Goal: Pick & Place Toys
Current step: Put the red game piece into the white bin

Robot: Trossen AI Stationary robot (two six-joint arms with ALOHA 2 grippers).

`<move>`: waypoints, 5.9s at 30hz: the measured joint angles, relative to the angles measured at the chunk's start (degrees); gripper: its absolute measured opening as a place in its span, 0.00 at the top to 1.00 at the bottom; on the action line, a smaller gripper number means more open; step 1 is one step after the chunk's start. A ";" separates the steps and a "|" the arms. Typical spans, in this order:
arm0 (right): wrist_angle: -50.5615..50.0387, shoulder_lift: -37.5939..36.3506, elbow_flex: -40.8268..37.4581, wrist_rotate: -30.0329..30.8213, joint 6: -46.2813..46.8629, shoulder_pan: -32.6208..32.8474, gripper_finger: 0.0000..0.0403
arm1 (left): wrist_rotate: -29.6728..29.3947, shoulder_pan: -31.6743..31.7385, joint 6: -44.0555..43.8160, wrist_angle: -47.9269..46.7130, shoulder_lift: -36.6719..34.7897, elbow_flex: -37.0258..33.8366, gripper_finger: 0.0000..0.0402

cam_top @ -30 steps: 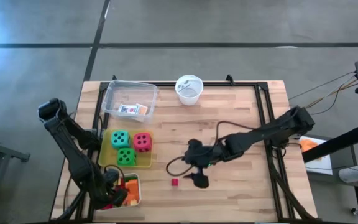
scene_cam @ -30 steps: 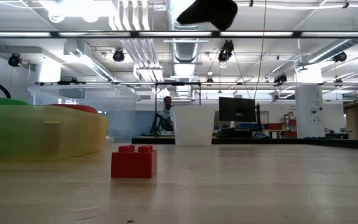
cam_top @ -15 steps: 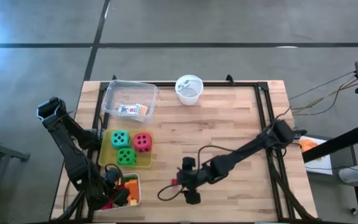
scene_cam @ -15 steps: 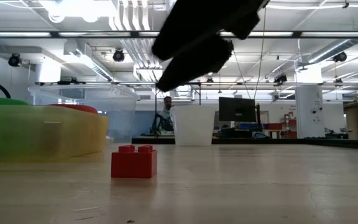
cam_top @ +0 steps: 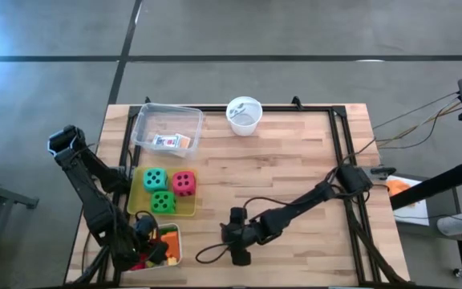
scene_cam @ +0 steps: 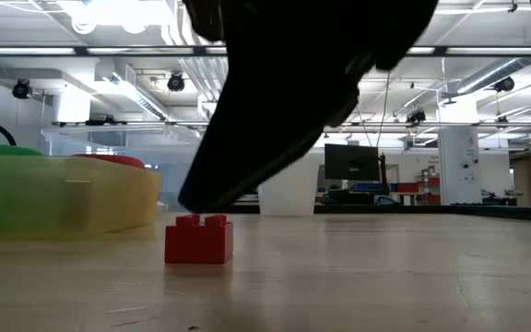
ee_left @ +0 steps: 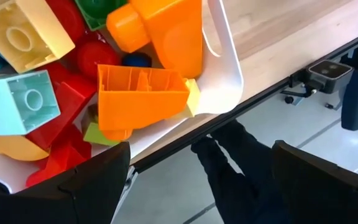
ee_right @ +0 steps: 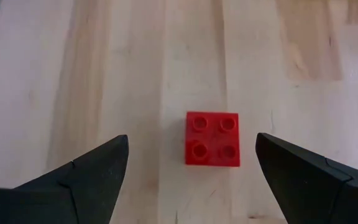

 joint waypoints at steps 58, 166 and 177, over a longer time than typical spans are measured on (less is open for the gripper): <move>-2.47 -4.92 0.00 4.87 -0.37 -0.61 0.67 | -23.94 3.33 -4.65 9.35 0.00 -0.02 0.07; -14.81 -22.68 0.07 13.95 5.56 -3.39 0.09 | -0.97 33.13 43.12 15.18 -4.31 0.62 0.80; -26.43 -24.41 0.11 18.93 10.29 -3.41 0.09 | 3.00 23.45 28.36 -5.89 -6.11 3.25 0.80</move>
